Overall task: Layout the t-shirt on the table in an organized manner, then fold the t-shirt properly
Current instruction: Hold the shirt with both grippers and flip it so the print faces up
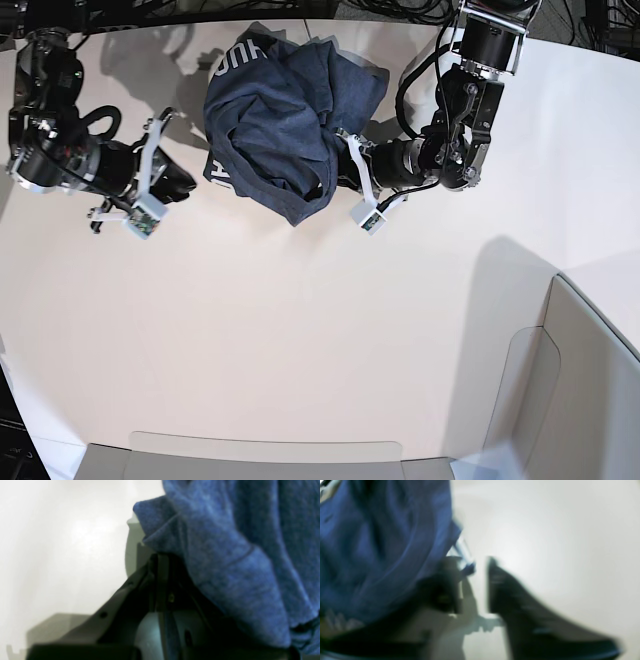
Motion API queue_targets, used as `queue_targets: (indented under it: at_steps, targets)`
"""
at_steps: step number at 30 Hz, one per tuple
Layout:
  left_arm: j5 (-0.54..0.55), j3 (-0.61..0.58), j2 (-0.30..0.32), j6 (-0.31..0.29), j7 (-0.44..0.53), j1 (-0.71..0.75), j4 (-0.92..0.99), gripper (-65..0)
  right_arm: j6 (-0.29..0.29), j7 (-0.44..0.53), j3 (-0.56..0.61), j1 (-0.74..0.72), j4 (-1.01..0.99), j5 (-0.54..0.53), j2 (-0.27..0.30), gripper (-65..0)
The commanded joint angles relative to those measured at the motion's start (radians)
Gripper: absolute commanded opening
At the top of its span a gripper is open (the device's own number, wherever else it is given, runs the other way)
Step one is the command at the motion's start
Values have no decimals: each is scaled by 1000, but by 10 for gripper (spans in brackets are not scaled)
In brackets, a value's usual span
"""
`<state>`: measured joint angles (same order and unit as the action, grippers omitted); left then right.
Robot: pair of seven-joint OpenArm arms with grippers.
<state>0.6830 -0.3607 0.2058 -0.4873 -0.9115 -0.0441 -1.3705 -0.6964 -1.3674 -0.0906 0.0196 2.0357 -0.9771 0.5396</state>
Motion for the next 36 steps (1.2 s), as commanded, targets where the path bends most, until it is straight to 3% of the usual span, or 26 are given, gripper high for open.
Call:
queue_targets:
  at_steps: [1, 5, 10, 24, 36]
  targets:
    - [-134, -13, 13, 37, -120, 17, 19, -650, -2, 4, -31, 15, 16, -42, 37, -650]
    - [-134, -8, 14, 37, -120, 17, 27, -650, -2, 4, -71, 92, 16, -115, 107, -650]
    - [-134, -11, 14, 37, -80, 17, 84, -650, -2, 4, 5, 101, 16, -79, 96, -650]
    - [-134, -14, 11, 37, -57, 17, 124, -650, -2, 4, 460, -43, 12, 169, -131, -650]
    - [-134, -13, 10, 37, -59, 17, 118, -650, -2, 4, 619, -122, -10, 556, -385, -650]
